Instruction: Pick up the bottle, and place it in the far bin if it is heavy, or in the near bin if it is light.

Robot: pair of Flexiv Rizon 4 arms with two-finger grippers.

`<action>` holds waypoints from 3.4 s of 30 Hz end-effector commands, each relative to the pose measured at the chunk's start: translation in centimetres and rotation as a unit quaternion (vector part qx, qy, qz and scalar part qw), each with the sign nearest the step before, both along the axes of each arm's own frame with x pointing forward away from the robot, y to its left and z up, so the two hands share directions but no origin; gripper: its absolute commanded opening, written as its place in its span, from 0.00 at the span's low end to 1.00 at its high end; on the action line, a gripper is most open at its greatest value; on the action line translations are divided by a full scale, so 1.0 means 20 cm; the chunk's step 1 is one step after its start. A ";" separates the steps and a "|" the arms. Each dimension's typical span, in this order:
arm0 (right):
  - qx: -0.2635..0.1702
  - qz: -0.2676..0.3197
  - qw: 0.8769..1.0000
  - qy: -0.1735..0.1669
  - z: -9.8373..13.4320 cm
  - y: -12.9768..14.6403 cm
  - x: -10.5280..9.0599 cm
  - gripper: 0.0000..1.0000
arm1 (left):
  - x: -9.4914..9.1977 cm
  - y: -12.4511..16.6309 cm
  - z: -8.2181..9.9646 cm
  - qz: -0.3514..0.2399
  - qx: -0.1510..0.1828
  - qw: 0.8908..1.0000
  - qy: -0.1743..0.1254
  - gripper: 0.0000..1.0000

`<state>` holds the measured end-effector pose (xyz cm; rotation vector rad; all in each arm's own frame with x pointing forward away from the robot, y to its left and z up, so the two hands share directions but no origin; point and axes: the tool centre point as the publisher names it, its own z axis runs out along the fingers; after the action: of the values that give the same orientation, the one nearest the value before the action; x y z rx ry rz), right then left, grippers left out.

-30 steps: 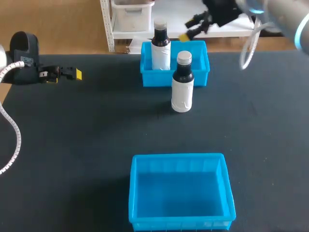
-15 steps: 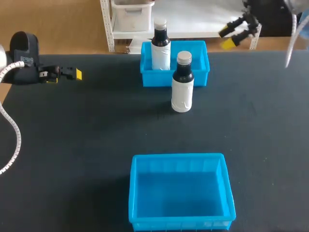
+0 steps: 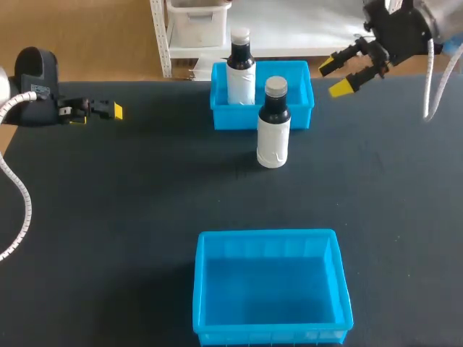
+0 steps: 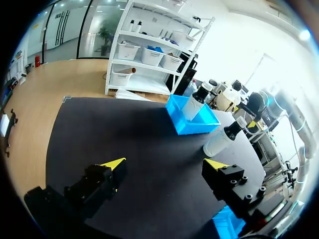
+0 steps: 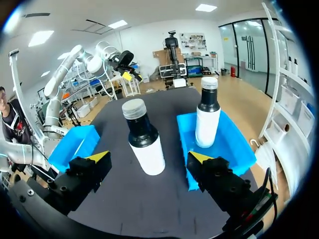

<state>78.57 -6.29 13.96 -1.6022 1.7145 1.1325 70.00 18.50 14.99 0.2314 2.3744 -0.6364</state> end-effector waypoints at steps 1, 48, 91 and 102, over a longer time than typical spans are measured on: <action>-0.011 -0.067 0.996 -0.051 -0.02 0.10 -0.04 1.00 | 0.00 0.00 0.00 0.000 0.000 1.000 0.000 1.00; 0.032 -0.011 0.999 -0.018 -0.13 0.52 -0.15 1.00 | 0.00 0.00 0.00 0.000 0.000 1.000 0.000 1.00; 0.040 -0.024 0.999 -0.017 -0.03 0.44 -0.15 0.47 | 0.00 0.00 0.00 0.000 0.000 1.000 0.000 1.00; 0.036 -0.063 0.997 -0.004 0.14 0.16 -0.25 0.46 | 0.00 0.00 0.00 0.000 0.000 1.000 0.000 1.00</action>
<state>75.87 -1.40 15.45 -1.4651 1.7097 1.1554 70.00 18.50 14.99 0.2314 2.3744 -0.6364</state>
